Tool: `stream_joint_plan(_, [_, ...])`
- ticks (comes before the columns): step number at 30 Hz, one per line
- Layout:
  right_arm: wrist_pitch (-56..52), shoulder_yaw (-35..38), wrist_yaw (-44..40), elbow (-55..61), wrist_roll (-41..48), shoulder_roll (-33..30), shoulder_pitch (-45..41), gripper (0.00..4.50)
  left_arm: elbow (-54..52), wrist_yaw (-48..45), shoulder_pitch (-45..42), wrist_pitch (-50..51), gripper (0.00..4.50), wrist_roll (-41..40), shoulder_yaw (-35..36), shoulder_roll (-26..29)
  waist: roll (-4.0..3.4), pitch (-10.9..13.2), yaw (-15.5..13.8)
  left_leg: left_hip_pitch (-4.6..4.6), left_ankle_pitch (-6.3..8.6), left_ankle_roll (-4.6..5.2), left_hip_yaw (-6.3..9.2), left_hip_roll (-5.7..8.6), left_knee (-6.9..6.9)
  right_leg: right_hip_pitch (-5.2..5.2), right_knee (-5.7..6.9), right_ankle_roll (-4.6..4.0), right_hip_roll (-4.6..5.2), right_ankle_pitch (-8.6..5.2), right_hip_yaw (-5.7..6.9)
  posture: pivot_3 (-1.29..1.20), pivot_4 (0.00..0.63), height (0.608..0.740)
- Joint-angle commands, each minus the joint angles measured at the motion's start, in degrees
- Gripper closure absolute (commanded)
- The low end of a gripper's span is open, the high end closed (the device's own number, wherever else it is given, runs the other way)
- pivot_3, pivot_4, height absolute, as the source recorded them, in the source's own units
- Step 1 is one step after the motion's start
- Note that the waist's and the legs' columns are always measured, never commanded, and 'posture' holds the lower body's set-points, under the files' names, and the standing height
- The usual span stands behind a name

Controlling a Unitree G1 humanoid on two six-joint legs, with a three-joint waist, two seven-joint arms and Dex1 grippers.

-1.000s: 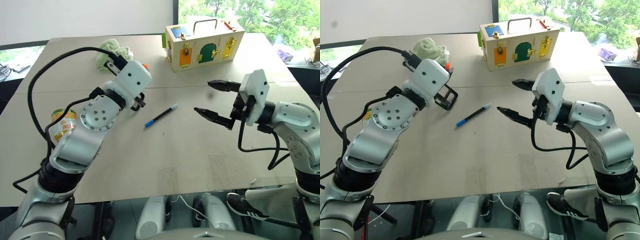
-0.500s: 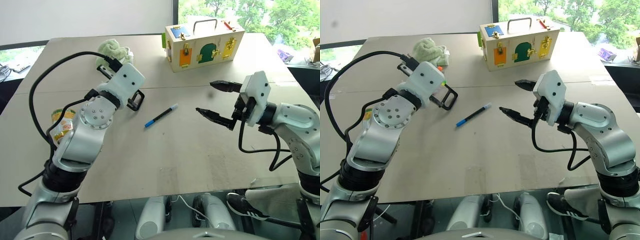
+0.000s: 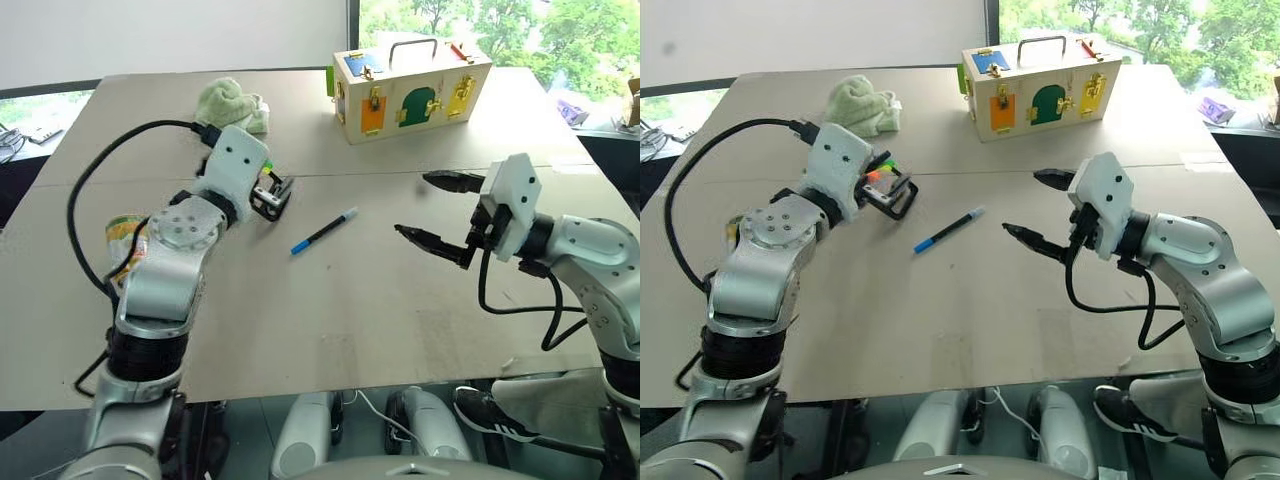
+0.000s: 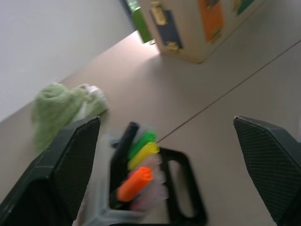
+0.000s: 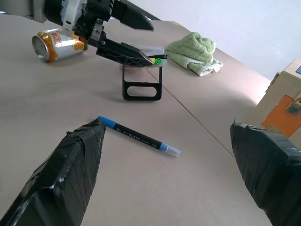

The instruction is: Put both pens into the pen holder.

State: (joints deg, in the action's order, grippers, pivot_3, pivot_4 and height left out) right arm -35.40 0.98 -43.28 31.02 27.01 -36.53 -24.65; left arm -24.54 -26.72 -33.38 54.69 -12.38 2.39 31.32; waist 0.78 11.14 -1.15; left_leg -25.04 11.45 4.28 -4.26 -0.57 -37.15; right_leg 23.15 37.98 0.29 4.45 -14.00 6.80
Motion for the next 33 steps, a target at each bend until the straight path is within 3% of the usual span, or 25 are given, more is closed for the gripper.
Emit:
stream_joint_plan(1, [0.11, 1.38, 2.18, 3.72, 0.22, -0.18, 0.76, 0.00, -2.42, -6.21, -5.71, 15.34, 0.03, -8.69, 1.34, 4.16, -0.01, 0.00, 0.17, 0.00, 0.00, 0.00, 0.00, 0.00, -0.03, -0.01, 0.03, 0.02, -0.01, -0.01, 0.01, 0.00, 0.150, 0.740])
stream_joint_plan(4, [-0.29, 1.57, 4.19, 5.24, 0.02, 0.09, 2.08, 0.00, 5.98, -6.35, -17.61, 26.58, 0.03, -8.38, -8.79, 7.15, 0.00, 0.00, 0.20, 0.03, -0.01, 0.00, 0.00, 0.00, -0.05, -0.02, 0.07, 0.03, -0.09, -0.01, -0.02, 0.00, 0.150, 0.740])
stream_joint_plan(7, [-0.36, 1.58, 6.11, 7.07, -0.20, 0.43, 4.00, 0.00, 20.07, -7.54, -28.39, 29.43, 0.03, -6.00, -20.23, 6.69, 0.00, -0.01, -0.39, 0.07, -0.01, 0.00, 0.05, 0.01, -0.10, -0.08, 0.09, 0.06, -0.16, -0.03, 0.01, 0.00, 0.150, 0.740])
stream_joint_plan(11, [-0.84, 1.03, 8.34, 9.62, -0.42, 0.76, 5.65, 0.00, 32.81, -12.21, -33.72, 24.29, 0.03, -4.36, -28.13, 5.50, 0.01, 0.00, 0.02, 0.10, 0.00, 0.01, -0.03, 0.01, -0.11, -0.11, 0.06, 0.07, -0.17, -0.03, -0.12, 0.00, 0.150, 0.740])
stream_joint_plan(16, [-0.35, 1.64, 10.44, 11.05, -1.83, 0.07, 8.07, 0.00, 58.36, -20.34, -38.38, 8.12, 0.03, 2.36, -37.53, -3.41, 0.01, 0.00, -0.06, 0.00, -0.01, 0.00, -0.08, 0.00, -0.09, 0.03, 0.09, 0.06, -0.20, -0.04, -0.16, 0.00, 0.150, 0.740])
stream_joint_plan(20, [-2.75, 0.69, 13.59, 14.95, -2.23, 0.65, 9.32, 0.00, 64.68, -26.95, -38.17, 2.17, 1.25, 6.41, -40.66, -5.27, -0.03, -0.06, 0.16, -0.11, -0.01, 0.02, -0.17, 0.00, -0.15, 0.18, 0.10, 0.06, -0.18, -0.04, -0.25, 0.00, 0.150, 0.740])
stream_joint_plan(27, [-7.13, 0.39, 16.54, 17.89, -0.90, 1.38, 10.99, 0.00, 56.71, -35.39, -34.67, 6.01, 4.43, 8.48, -41.17, -2.56, -0.01, -0.08, 0.25, -0.12, 0.03, 0.06, -0.19, -0.03, -0.15, 0.18, 0.08, 0.05, -0.13, -0.04, -0.29, 0.00, 0.150, 0.740])
stream_joint_plan(30, [-9.46, -0.23, 17.34, 17.54, 0.69, 2.63, 10.59, 0.00, 49.33, -35.35, -31.33, 9.22, 4.49, 6.90, -37.93, -0.60, -0.03, -0.09, 0.31, -0.11, 0.03, 0.06, -0.17, -0.04, -0.13, 0.19, 0.09, 0.04, -0.13, -0.04, -0.30, 0.00, 0.150, 0.740])
stream_joint_plan(33, [-14.48, -0.99, 19.37, 16.08, 3.87, 5.71, 9.31, 0.00, 37.42, -34.65, -26.74, 14.63, 4.49, 1.35, -27.82, 1.25, -0.04, -0.10, 0.56, -0.11, 0.03, 0.06, -0.16, -0.04, -0.14, 0.20, 0.11, 0.02, -0.13, -0.03, -0.32, 0.00, 0.150, 0.740])
